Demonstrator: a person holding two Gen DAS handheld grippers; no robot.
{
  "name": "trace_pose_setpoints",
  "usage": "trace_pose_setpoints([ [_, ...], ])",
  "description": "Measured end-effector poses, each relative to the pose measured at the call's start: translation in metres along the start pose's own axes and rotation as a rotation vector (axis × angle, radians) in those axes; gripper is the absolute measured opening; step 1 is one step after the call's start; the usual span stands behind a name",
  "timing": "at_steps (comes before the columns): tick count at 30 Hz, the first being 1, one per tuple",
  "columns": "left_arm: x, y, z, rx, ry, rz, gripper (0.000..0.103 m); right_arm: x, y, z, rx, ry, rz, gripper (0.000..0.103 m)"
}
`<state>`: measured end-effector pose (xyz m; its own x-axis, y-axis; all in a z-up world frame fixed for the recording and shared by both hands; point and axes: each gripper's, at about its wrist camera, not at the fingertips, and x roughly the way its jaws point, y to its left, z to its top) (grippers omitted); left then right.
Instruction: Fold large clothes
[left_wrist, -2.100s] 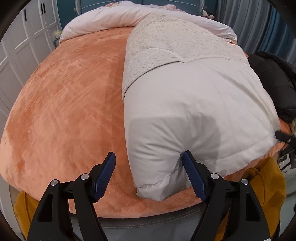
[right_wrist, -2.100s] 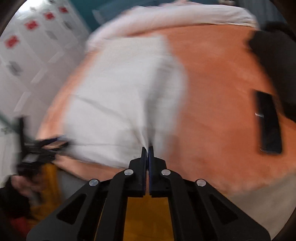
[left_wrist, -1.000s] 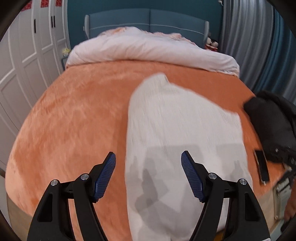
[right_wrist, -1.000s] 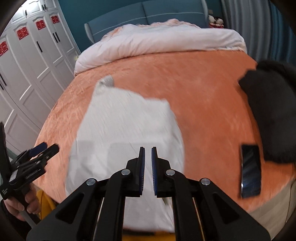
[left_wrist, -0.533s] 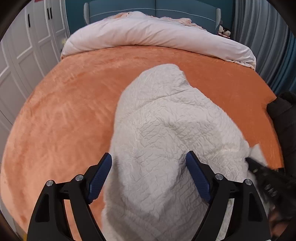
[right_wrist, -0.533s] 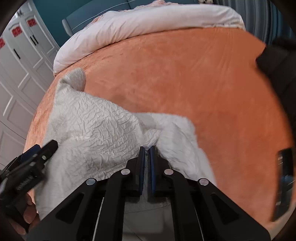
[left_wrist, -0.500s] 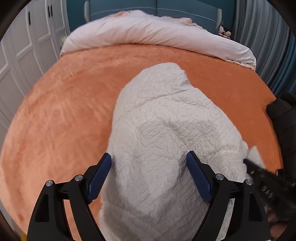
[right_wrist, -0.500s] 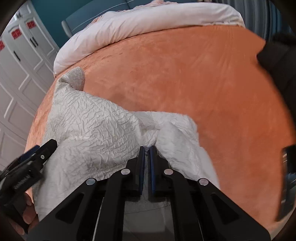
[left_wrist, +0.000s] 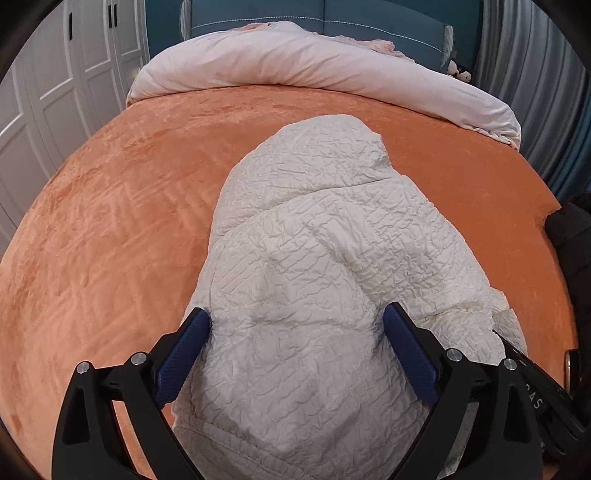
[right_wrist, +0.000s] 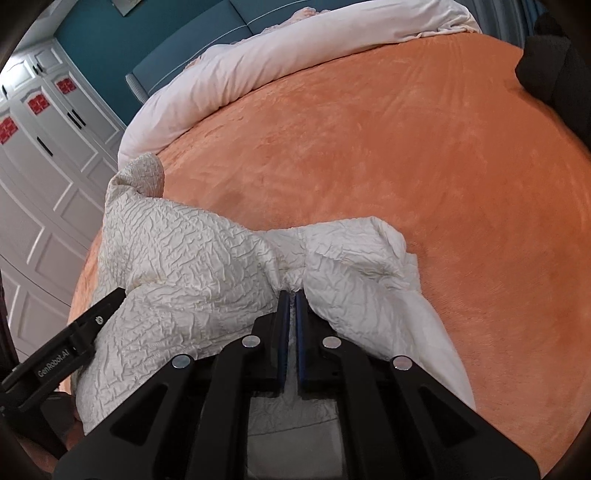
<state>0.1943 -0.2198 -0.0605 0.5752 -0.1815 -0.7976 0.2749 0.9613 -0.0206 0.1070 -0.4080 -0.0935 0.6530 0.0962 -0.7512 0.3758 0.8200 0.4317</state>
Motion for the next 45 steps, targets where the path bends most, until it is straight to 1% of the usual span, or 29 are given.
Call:
trace_pose_setpoints([
  [3,0.003,-0.004,-0.002,0.011,-0.018,0.023,0.094,0.003,-0.001,0.000,0.002,-0.010,0.006,0.000],
  [7,0.008,-0.005,-0.004,0.013,-0.030,0.034,0.094,0.007,-0.004,-0.003,0.012,-0.028,0.015,0.000],
  [19,0.010,-0.009,-0.004,0.031,-0.039,0.067,0.095,0.003,-0.004,-0.008,0.028,-0.057,0.032,0.000],
  [21,0.007,-0.007,-0.003,0.016,-0.033,0.042,0.095,-0.001,-0.004,-0.007,0.029,-0.054,0.038,0.000],
  [22,0.004,-0.002,-0.001,0.006,-0.023,0.013,0.095,-0.005,-0.005,-0.007,0.031,-0.051,0.040,0.000],
  [23,-0.003,0.008,0.002,-0.011,0.001,-0.042,0.095,-0.012,-0.003,-0.004,0.029,-0.038,0.036,0.001],
  [24,-0.010,0.018,0.004,-0.021,0.028,-0.092,0.095,-0.022,-0.002,-0.001,0.035,-0.022,0.036,0.006],
  [25,-0.019,0.031,0.005,-0.040,0.053,-0.134,0.095,-0.034,-0.002,0.002,0.047,-0.018,0.041,0.020],
  [26,-0.026,0.042,0.004,-0.063,0.066,-0.158,0.095,-0.058,-0.005,0.004,0.061,-0.042,0.052,0.033],
  [27,-0.033,0.055,0.001,-0.091,0.080,-0.189,0.095,-0.072,-0.009,0.003,0.068,-0.061,0.060,0.055],
  [28,-0.039,0.067,-0.002,-0.111,0.096,-0.218,0.095,-0.082,-0.013,0.002,0.074,-0.069,0.067,0.068],
  [29,-0.042,0.082,-0.004,-0.131,0.121,-0.248,0.095,-0.092,-0.023,0.001,0.088,-0.048,0.067,0.068],
  [30,-0.043,0.091,-0.007,-0.143,0.140,-0.266,0.095,-0.094,-0.030,-0.001,0.098,-0.019,0.071,0.068],
  [31,-0.043,0.100,-0.010,-0.156,0.165,-0.283,0.095,-0.092,-0.040,-0.004,0.124,0.037,0.092,0.068],
  [33,-0.037,0.111,-0.021,-0.181,0.224,-0.328,0.095,-0.083,-0.054,-0.010,0.173,0.115,0.135,0.069],
  [34,-0.033,0.114,-0.027,-0.207,0.258,-0.372,0.095,-0.075,-0.060,-0.014,0.201,0.155,0.168,0.072],
  [35,-0.031,0.114,-0.031,-0.230,0.274,-0.402,0.095,-0.068,-0.064,-0.019,0.230,0.182,0.204,0.074],
  [37,-0.024,0.115,-0.037,-0.295,0.308,-0.472,0.096,-0.059,-0.070,-0.024,0.276,0.195,0.259,0.085],
  [38,-0.018,0.113,-0.039,-0.321,0.325,-0.500,0.097,-0.053,-0.072,-0.026,0.307,0.197,0.289,0.086],
  [40,-0.013,0.108,-0.041,-0.330,0.333,-0.512,0.098,-0.045,-0.074,-0.027,0.337,0.200,0.318,0.091],
  [41,-0.010,0.103,-0.040,-0.322,0.328,-0.507,0.098,-0.041,-0.072,-0.027,0.338,0.205,0.326,0.091],
  [43,-0.010,0.092,-0.035,-0.292,0.306,-0.479,0.098,-0.035,-0.071,-0.027,0.341,0.210,0.337,0.094],
  [45,-0.012,0.082,-0.030,-0.269,0.300,-0.449,0.098,-0.029,-0.071,-0.026,0.358,0.215,0.365,0.094],
])
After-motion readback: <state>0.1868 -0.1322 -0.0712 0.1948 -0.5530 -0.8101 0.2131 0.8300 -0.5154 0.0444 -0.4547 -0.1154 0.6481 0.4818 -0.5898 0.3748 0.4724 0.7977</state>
